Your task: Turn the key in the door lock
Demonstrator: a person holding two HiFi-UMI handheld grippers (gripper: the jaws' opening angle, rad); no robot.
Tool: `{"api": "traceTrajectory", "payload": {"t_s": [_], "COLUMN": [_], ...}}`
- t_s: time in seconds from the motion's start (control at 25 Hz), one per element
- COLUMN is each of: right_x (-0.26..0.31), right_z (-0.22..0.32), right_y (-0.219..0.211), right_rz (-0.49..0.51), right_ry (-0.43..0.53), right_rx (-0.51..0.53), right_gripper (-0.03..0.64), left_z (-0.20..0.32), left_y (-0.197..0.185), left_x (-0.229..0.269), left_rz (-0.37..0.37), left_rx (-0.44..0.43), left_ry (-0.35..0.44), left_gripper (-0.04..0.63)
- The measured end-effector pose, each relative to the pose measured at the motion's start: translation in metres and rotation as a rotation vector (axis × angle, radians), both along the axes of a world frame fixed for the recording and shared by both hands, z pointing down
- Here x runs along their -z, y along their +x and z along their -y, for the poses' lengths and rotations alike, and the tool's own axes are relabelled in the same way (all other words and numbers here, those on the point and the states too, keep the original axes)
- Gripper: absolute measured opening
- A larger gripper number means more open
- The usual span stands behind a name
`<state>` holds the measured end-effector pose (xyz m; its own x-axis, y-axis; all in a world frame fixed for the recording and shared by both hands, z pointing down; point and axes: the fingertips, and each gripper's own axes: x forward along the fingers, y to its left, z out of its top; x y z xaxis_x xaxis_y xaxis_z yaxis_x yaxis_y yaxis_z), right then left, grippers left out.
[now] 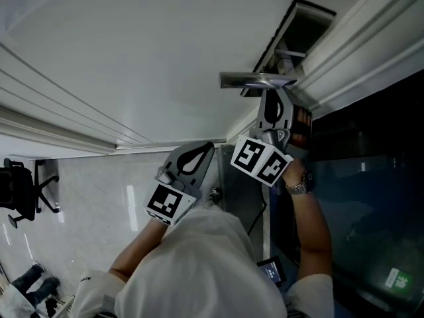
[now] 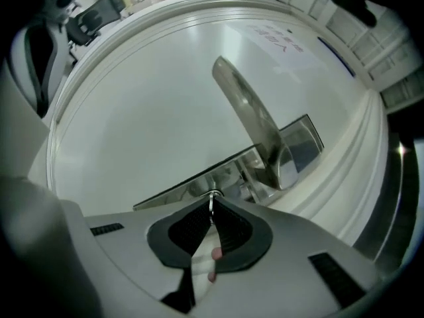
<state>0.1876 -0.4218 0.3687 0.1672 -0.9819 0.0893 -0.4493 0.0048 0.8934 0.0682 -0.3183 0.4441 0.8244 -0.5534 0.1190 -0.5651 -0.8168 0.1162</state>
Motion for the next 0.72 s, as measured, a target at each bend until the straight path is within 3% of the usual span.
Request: {"api": "traceTrajectory", "payload": {"t_s": [0.24, 0.52, 0.72], "right_x": [0.005, 0.007, 0.005], "right_z": [0.002, 0.003, 0.002], "right_y": [0.003, 0.010, 0.013], "right_rz": [0.419, 0.983, 1.357], "right_ry": [0.004, 0.054, 0.059], "right_rx": [-0.016, -0.035, 0.002], "right_gripper": [0.016, 0.011, 0.012], "left_z": [0.002, 0.002, 0.005], "left_y": [0.003, 0.008, 0.005], "left_x": [0.001, 0.002, -0.001], "left_rz": [-0.001, -0.004, -0.003], "left_rx": [-0.005, -0.008, 0.013], "left_ry": [0.010, 0.001, -0.001], "left_gripper": [0.006, 0.006, 0.006]}}
